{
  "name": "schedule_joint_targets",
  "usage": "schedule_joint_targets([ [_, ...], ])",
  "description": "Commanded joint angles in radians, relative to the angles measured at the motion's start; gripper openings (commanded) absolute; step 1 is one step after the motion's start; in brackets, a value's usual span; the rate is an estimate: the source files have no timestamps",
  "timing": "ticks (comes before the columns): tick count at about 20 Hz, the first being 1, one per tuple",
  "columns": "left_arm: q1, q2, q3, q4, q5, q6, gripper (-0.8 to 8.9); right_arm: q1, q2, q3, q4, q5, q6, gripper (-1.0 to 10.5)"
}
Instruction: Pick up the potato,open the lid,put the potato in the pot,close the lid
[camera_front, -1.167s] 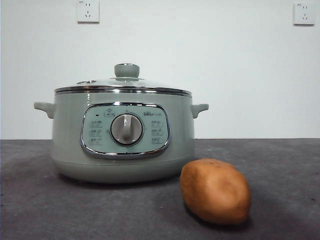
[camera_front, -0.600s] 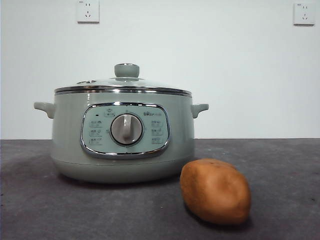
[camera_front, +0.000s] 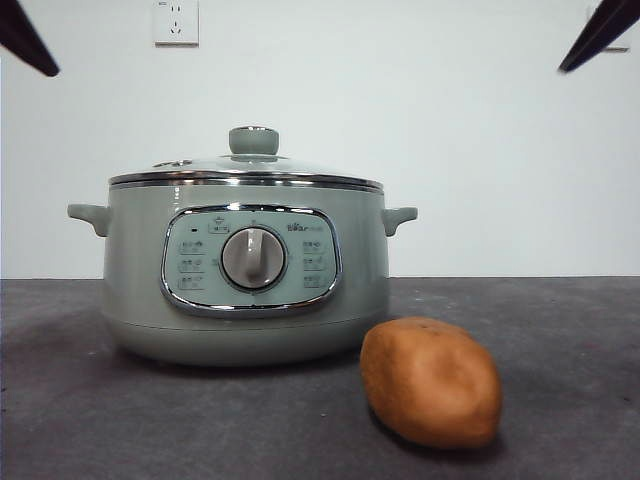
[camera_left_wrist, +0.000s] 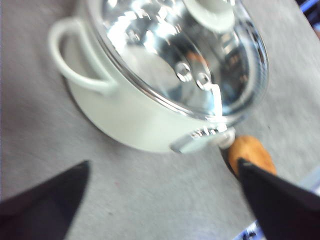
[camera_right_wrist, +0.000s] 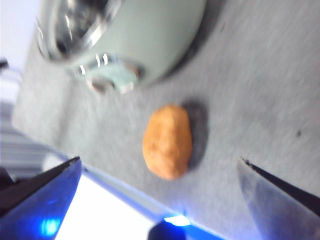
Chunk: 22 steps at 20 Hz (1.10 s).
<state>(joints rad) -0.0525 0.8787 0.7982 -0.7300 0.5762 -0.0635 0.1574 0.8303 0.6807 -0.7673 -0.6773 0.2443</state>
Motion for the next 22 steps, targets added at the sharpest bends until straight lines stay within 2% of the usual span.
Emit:
schedule_joint_targets([
  [1,-0.026,0.008,0.004,0.001,0.007,0.009,7.02,0.090,0.054,0.019,0.005,0.074,0.026,7.3],
  [5,-0.074,0.008,0.004,-0.003,0.006,0.008,6.99,0.286,0.156,0.071,0.015,0.264,0.076,7.3],
  [10,-0.096,0.008,0.004,-0.005,0.000,0.008,6.91,0.446,0.253,0.143,0.017,0.434,0.124,7.3],
  [17,-0.097,0.008,0.004,-0.011,0.000,0.008,6.91,0.604,0.422,0.249,0.017,0.557,0.177,7.2],
  [22,-0.097,0.008,0.004,-0.014,0.000,0.009,6.91,0.692,0.589,0.320,0.012,0.632,0.184,7.2],
])
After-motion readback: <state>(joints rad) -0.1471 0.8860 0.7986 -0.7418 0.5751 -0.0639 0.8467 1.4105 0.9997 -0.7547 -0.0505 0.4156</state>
